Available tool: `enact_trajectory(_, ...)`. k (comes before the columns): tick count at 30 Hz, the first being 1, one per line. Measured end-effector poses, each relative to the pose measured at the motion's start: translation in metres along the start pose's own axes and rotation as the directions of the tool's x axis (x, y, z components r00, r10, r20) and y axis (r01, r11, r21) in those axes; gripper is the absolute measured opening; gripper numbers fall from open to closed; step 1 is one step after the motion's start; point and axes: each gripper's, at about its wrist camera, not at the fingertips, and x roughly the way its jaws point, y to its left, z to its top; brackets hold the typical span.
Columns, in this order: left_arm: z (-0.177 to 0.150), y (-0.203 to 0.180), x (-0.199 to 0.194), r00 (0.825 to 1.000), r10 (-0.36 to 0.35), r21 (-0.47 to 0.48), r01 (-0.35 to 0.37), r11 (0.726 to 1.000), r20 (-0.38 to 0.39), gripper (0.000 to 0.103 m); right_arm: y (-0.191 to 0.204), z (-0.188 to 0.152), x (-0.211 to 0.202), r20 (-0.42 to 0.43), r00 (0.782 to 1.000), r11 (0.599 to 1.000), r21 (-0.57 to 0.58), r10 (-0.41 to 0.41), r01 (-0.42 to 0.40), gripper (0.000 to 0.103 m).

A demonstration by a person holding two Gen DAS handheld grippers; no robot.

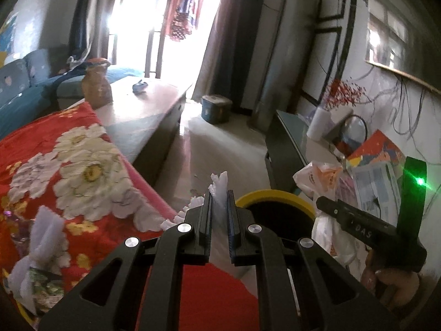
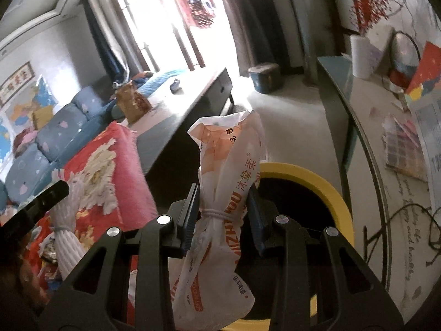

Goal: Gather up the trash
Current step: 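Carry the white bag with the right gripper over the yellow-rimmed bin while the left gripper holds white foam net, then open the right gripper to drop the white bag into the bin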

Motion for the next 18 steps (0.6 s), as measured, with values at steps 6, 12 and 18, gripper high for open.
enact_trajectory(6, -0.005, -0.025, 0.023, 0.999, -0.022, 0.045, 0.024, 0.999, -0.033, 0.009, -0.025, -0.003, 0.008, -0.023, 0.999, 0.999, 0.036, -0.024, 0.025, 0.028)
enact_trajectory(12, -0.014, -0.042, 0.047, 0.996, -0.035, 0.075, 0.041, 0.996, -0.078, 0.009, -0.044, -0.007, 0.015, -0.054, 0.998, 0.997, 0.070, -0.029, 0.033, 0.028)
enact_trajectory(18, -0.019, -0.050, 0.070, 0.991, -0.053, 0.076, 0.062, 0.995, -0.122, 0.010, -0.056, -0.012, 0.021, -0.082, 0.996, 0.994, 0.103, -0.022, 0.031, 0.034)
